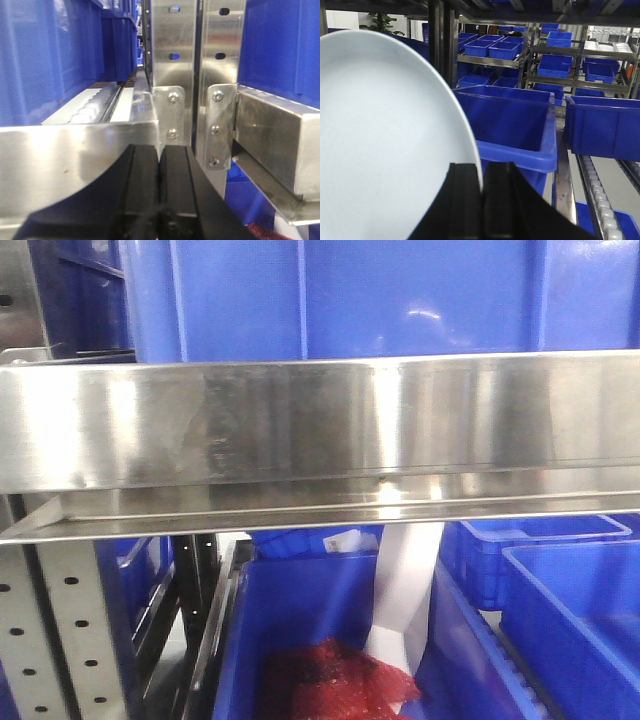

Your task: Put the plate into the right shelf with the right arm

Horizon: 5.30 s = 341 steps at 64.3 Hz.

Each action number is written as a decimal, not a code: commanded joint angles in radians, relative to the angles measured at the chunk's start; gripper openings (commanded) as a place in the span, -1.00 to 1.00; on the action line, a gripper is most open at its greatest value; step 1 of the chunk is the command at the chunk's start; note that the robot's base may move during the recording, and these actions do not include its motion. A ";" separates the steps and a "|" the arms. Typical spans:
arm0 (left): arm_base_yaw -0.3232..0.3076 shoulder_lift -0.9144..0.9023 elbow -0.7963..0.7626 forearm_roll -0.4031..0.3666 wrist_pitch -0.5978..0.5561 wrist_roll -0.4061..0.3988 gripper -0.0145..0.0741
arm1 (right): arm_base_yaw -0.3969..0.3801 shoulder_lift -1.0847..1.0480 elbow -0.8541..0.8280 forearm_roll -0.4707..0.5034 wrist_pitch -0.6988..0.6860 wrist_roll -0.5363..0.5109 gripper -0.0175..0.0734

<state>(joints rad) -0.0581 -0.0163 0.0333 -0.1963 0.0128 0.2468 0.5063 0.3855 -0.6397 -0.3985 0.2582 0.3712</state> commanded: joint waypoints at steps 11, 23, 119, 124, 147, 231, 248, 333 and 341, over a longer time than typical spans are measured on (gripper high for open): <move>-0.005 -0.011 0.009 -0.002 -0.089 -0.002 -0.78 | 0.001 0.008 -0.029 -0.019 -0.086 -0.006 -0.49; -0.005 -0.011 0.009 -0.002 -0.089 -0.002 -0.78 | 0.001 0.008 -0.029 -0.019 -0.105 -0.005 -0.49; -0.005 -0.011 0.009 -0.002 -0.089 -0.002 -0.78 | -0.044 1.119 -0.917 -0.019 0.147 -0.001 -0.49; -0.005 -0.011 0.009 -0.002 -0.089 -0.002 -0.78 | -0.044 1.122 -0.917 -0.019 0.150 -0.001 -0.47; -0.005 -0.011 0.009 -0.002 -0.089 -0.002 -0.78 | -0.044 1.120 -0.917 -0.019 0.189 -0.001 0.75; -0.005 -0.011 0.009 -0.002 -0.089 -0.002 -0.78 | -0.037 -0.074 0.040 0.035 0.095 -0.001 -0.49; -0.005 -0.011 0.009 -0.002 -0.089 -0.002 -0.78 | -0.037 -0.093 0.064 0.035 0.102 -0.001 -0.49; -0.005 -0.011 0.009 -0.002 -0.089 -0.002 -0.78 | -0.439 -0.401 0.662 0.444 -0.288 -0.388 -0.49; -0.005 -0.011 0.009 -0.002 -0.089 -0.002 -0.78 | -0.441 -0.404 0.662 0.444 -0.284 -0.388 -0.49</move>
<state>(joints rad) -0.0581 -0.0163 0.0333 -0.1963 0.0128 0.2468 0.0712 -0.0096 0.0272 0.0456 0.0709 -0.0072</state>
